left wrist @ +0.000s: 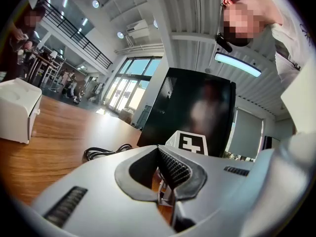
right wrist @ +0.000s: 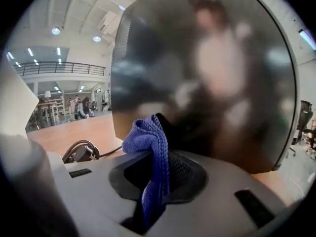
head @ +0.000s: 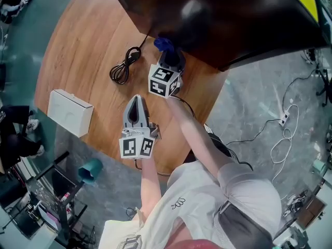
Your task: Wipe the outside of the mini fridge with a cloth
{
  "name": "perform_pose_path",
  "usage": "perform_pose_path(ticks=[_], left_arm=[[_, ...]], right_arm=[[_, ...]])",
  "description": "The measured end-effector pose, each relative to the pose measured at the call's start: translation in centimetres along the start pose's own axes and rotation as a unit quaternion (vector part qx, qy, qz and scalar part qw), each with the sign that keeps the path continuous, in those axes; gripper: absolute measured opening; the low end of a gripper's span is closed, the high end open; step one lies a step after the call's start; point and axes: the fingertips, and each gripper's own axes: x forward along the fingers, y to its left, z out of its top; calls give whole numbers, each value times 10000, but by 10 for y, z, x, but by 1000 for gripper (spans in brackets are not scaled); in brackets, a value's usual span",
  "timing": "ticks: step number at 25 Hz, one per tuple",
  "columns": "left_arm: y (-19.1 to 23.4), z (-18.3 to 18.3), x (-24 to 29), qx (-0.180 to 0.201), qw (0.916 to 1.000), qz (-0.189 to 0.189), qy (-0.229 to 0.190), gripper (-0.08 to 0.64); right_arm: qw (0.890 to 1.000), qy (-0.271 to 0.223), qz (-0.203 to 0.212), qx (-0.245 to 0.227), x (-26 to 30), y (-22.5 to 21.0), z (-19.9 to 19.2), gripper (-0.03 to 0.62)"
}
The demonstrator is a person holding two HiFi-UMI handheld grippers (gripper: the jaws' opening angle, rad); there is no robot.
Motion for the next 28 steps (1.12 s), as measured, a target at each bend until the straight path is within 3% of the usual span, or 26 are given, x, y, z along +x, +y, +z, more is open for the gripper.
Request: perform_pose_path(ticks=[14,22,25,28], left_arm=[[-81,-17,3,161,9959,-879,153,5],[-94,-22,-5,259,9948,-954,247,5],[-105,-19,-2,308,9936,-1063,210,5],[-121,-14,1,374,9926,-1147,161,5]], right_arm=[[9937,197,-1096,140,-76,-153,-36,61],[9855,289,-1645,312,-102,-220,-49,61],[9843,315,-1713,289,-109,-237,-51,61],[9890,172,-1434,328,-125,-242,-41,61]])
